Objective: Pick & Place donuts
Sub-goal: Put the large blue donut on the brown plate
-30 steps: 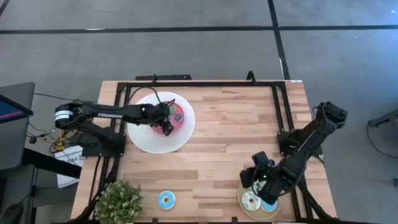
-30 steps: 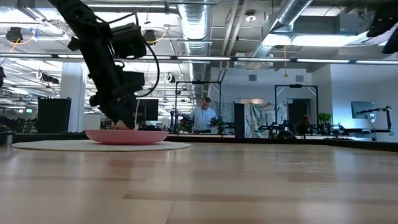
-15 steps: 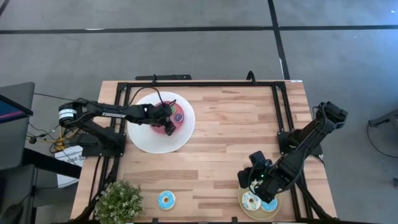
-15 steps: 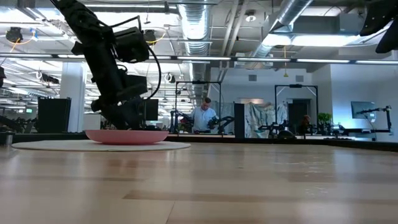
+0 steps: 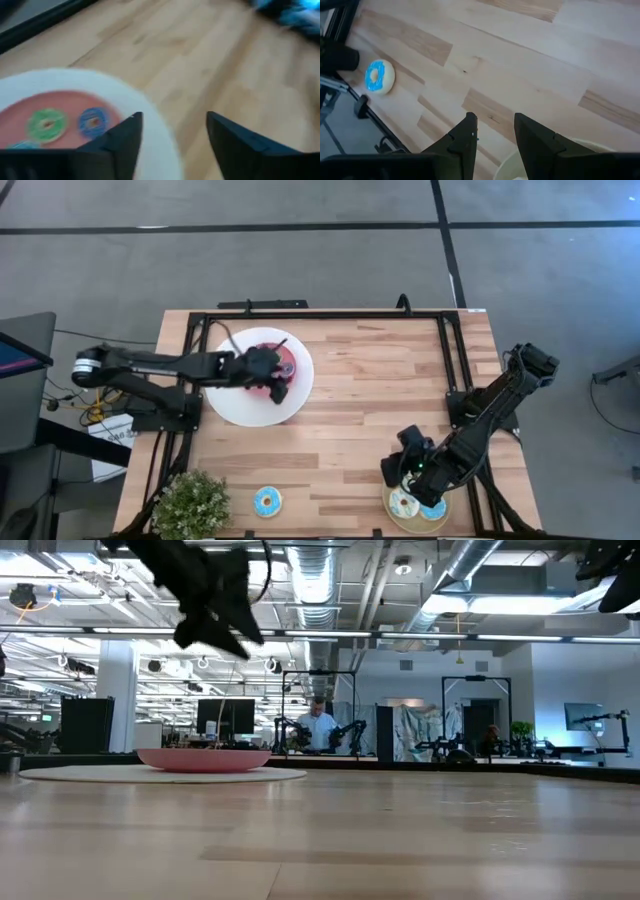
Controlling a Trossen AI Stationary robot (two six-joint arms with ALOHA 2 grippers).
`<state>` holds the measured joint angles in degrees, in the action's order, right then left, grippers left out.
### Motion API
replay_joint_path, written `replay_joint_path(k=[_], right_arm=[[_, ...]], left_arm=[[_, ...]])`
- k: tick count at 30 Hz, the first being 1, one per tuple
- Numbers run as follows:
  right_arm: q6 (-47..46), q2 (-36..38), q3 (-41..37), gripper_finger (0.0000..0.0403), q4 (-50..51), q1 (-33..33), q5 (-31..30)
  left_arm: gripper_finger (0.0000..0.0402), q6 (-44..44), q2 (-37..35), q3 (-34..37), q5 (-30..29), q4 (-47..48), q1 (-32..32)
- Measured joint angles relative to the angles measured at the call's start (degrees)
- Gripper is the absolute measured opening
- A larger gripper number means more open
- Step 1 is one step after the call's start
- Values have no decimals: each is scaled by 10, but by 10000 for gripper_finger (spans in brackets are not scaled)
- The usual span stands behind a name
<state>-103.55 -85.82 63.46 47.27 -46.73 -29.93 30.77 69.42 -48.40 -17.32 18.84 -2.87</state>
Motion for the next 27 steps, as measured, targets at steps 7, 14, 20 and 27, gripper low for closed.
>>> replay_joint_path(k=[7,14,20,27], right_arm=[[75,0,0,120,-5,1,0],[130,0,0,120,-8,23,-3],[177,-30,0,126,-135,83,-51],[465,-139,6,168,-553,173,-51]], left_arm=[[48,2,-12,-2,-18,29,145],[15,-24,-8,-2,26,147,240],[2,-111,-14,20,-45,144,300],[0,-191,-107,135,-1,-7,348]])
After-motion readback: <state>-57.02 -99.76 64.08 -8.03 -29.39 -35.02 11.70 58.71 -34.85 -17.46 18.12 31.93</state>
